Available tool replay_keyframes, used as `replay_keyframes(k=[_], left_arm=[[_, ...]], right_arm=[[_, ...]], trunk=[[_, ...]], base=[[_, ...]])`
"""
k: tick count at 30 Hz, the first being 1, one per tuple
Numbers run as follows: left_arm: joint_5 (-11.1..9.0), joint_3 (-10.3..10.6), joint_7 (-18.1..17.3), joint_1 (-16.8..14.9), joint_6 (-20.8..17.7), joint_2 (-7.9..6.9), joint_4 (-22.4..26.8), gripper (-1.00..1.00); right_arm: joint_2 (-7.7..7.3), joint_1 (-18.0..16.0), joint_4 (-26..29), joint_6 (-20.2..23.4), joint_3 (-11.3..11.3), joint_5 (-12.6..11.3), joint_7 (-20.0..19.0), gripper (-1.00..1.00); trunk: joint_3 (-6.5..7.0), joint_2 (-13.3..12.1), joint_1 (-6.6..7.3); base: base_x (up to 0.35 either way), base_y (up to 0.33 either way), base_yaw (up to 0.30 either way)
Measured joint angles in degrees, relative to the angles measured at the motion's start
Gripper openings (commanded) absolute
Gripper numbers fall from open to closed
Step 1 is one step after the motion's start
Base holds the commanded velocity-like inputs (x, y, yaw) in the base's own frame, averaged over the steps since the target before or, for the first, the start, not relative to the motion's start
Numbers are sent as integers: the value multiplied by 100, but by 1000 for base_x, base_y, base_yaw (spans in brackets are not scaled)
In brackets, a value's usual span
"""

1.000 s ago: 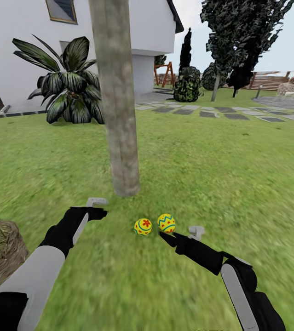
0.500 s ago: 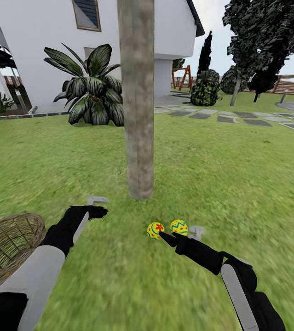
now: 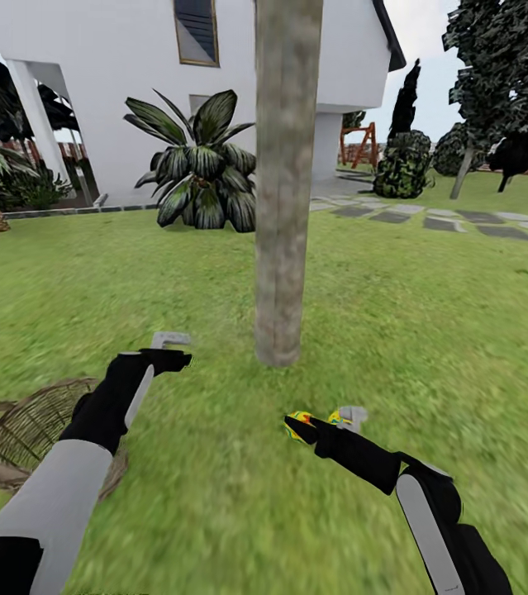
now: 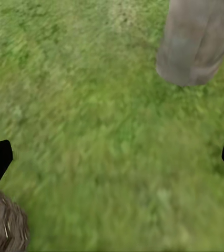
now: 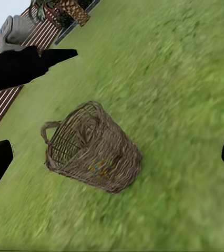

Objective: Take the three Easter eggs out of the wicker basket on the lawn in the garden, then place them on the lawn next to a single tree (choose any tree) so that all three eggs are next to the same tree and none are left in the basket.

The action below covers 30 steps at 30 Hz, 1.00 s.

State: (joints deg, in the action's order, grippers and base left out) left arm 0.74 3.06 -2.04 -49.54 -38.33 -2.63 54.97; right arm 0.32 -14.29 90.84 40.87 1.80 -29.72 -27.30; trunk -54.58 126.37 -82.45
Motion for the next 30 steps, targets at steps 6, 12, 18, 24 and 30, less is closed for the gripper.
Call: replay_keyframes(k=[6,12,18,24,30], left_arm=[[-2,-17,1,145,-235,-4,429,100],[6,-430,5,270,-423,-10,717,100],[4,-679,5,287,-466,-10,758,100],[3,-721,5,291,-465,-14,763,100],[11,-758,-1,297,-464,-18,761,100]], right_arm=[[2,0,0,0,3,0,0,100],[0,0,1,0,6,1,0,100],[0,0,1,-1,9,4,0,100],[1,-4,1,-1,10,4,0,100],[0,-7,0,-2,10,5,0,100]], trunk=[[141,-241,132],[282,-481,264],[405,-684,374],[437,-684,374],[469,-684,374]], base=[[0,0,227],[0,0,224],[0,0,221],[0,0,217],[0,54,212]])
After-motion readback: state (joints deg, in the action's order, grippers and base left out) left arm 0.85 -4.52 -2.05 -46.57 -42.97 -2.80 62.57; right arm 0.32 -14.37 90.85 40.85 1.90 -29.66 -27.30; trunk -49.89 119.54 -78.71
